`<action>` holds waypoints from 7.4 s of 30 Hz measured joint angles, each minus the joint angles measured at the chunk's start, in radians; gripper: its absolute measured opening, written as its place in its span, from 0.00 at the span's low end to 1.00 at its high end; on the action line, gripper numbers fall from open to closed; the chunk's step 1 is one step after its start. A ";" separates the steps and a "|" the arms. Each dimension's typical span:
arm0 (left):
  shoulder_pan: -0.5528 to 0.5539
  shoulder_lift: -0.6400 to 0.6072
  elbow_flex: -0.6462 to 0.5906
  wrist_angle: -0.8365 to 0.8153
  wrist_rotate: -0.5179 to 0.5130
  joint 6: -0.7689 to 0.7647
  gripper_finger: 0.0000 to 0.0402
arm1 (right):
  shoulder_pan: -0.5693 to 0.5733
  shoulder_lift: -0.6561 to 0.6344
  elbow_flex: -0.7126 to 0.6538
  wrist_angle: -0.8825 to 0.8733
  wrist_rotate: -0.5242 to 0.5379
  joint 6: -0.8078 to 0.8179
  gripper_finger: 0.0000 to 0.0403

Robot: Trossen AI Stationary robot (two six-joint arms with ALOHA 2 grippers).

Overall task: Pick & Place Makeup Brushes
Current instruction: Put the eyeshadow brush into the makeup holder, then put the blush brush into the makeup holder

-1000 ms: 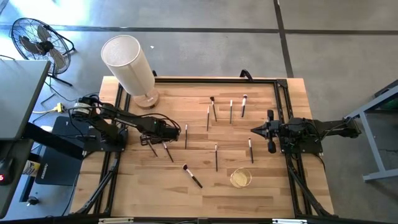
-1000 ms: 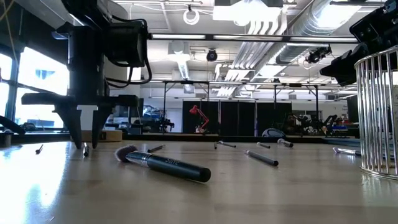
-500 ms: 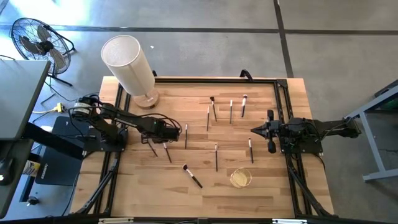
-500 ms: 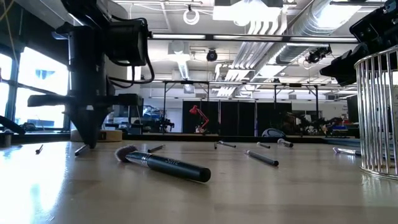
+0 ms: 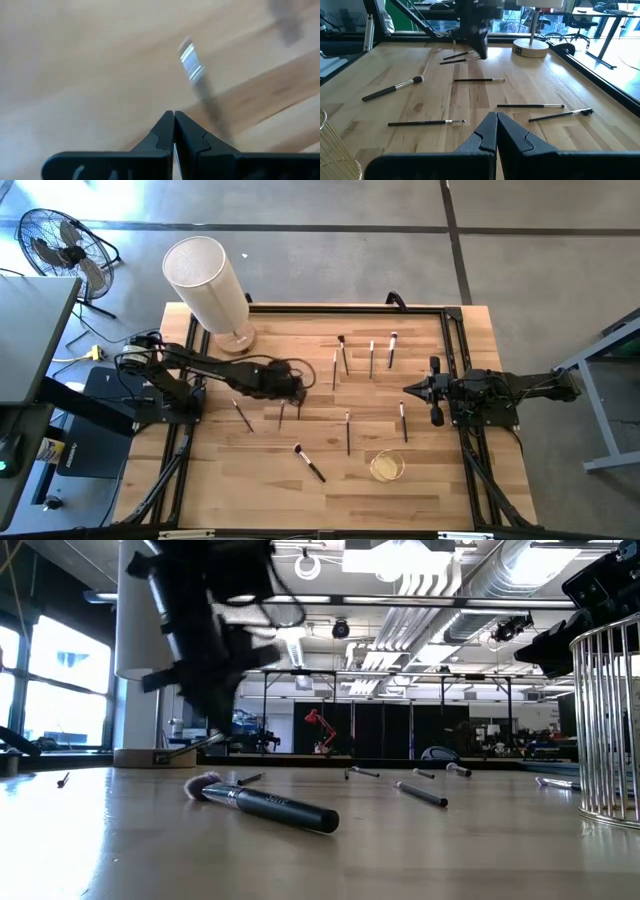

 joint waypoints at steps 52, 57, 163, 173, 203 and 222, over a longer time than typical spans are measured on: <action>-0.235 0.617 0.675 1.241 0.354 1.119 0.00 | 0.000 0.000 0.000 0.000 0.000 0.000 0.00; -0.228 0.617 0.675 1.155 0.348 1.053 0.02 | 0.000 0.000 0.000 0.000 0.000 0.000 0.00; -0.153 0.528 1.129 -0.480 0.298 0.726 0.00 | 0.000 0.000 0.000 0.000 0.000 0.000 0.00; -0.143 0.155 0.536 -0.240 0.292 0.723 0.00 | 0.000 0.000 -0.003 0.063 -0.071 0.069 0.00; -0.105 -0.615 -0.459 0.214 0.311 0.708 0.00 | -0.261 1.160 0.886 -0.108 0.628 0.525 0.00; -0.105 -0.607 -0.459 0.219 0.348 0.701 0.00 | -0.831 1.613 1.167 -0.744 0.074 0.737 0.25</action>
